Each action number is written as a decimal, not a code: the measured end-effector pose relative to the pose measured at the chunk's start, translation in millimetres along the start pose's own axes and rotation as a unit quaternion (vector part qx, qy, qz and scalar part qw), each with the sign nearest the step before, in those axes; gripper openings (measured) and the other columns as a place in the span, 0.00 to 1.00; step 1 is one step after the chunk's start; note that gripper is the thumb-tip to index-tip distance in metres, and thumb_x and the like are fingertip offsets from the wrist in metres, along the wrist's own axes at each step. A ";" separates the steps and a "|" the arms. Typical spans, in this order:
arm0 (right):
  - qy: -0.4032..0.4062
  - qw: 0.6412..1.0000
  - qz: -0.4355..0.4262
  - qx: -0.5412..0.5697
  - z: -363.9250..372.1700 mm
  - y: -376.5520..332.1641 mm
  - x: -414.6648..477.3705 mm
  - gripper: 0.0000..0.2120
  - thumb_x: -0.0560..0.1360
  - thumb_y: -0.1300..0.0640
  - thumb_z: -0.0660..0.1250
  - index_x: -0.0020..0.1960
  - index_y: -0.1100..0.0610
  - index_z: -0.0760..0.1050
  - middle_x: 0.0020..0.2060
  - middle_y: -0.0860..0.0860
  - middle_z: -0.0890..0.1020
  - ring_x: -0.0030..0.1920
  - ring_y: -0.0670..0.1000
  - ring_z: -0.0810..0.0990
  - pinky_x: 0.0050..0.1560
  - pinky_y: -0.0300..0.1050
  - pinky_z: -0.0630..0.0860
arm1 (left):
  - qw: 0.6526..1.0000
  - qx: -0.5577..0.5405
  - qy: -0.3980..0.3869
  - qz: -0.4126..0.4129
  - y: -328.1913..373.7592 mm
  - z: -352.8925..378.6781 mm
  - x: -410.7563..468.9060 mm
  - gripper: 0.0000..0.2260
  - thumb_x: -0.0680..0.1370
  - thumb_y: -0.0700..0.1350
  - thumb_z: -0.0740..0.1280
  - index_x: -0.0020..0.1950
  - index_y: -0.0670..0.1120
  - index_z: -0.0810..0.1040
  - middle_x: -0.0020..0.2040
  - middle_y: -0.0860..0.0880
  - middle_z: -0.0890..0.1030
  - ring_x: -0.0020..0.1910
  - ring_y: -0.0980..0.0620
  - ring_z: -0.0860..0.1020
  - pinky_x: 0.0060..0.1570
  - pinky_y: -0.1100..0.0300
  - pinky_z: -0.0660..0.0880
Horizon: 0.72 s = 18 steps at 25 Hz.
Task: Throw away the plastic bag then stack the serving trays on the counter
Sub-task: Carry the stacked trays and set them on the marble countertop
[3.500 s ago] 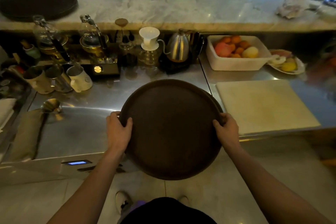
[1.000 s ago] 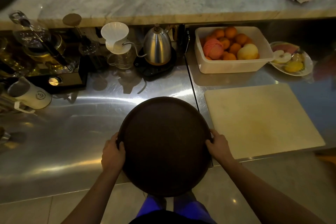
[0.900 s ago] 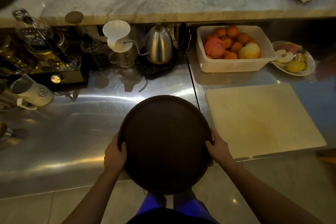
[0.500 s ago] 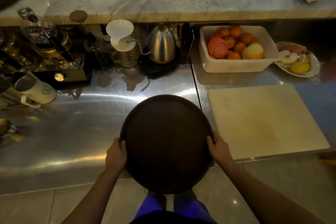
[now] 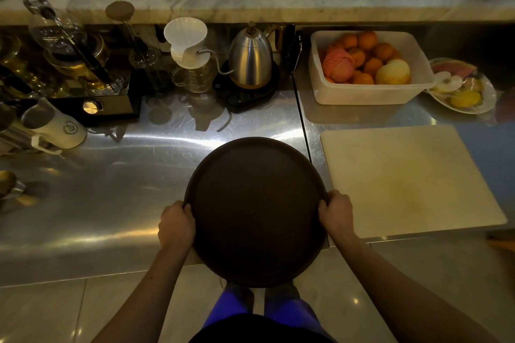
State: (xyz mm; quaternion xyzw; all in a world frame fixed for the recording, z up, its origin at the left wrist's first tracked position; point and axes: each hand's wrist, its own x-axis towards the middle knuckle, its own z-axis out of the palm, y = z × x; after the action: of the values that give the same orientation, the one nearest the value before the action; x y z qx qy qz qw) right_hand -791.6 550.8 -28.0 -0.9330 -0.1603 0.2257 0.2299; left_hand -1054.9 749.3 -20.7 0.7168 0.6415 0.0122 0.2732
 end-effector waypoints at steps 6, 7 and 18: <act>-0.036 0.996 0.070 0.036 -2.7 -4.5 16.1 0.07 0.74 0.59 0.64 0.42 0.64 0.72 0.36 0.60 0.77 0.42 0.60 0.78 0.40 0.48 0.70 | 0.999 0.012 -0.048 -0.019 6.4 -5.8 8.9 0.12 0.82 0.41 0.57 0.53 0.37 0.79 0.45 0.40 0.80 0.45 0.42 0.80 0.48 0.49 0.77; -0.035 0.995 0.083 0.053 -4.4 -3.4 18.9 0.08 0.72 0.60 0.64 0.38 0.64 0.73 0.33 0.59 0.77 0.39 0.59 0.78 0.39 0.48 0.71 | 0.998 0.010 -0.052 -0.021 6.3 -5.8 9.5 0.12 0.82 0.41 0.57 0.53 0.37 0.79 0.45 0.40 0.80 0.45 0.42 0.80 0.48 0.49 0.77; -0.010 0.994 0.047 0.094 0.5 12.3 5.2 0.07 0.73 0.67 0.61 0.50 0.62 0.69 0.44 0.60 0.78 0.40 0.55 0.75 0.33 0.44 0.67 | 0.999 0.025 -0.023 0.005 -2.8 2.3 -0.4 0.12 0.82 0.44 0.59 0.54 0.40 0.80 0.45 0.42 0.81 0.43 0.44 0.81 0.48 0.49 0.78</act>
State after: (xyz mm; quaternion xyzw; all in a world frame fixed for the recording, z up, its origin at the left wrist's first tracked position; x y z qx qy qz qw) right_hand -785.1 542.7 -36.4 -0.9116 -0.0966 0.2592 0.3041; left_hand -1056.7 748.1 -23.7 0.7270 0.6313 -0.0188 0.2695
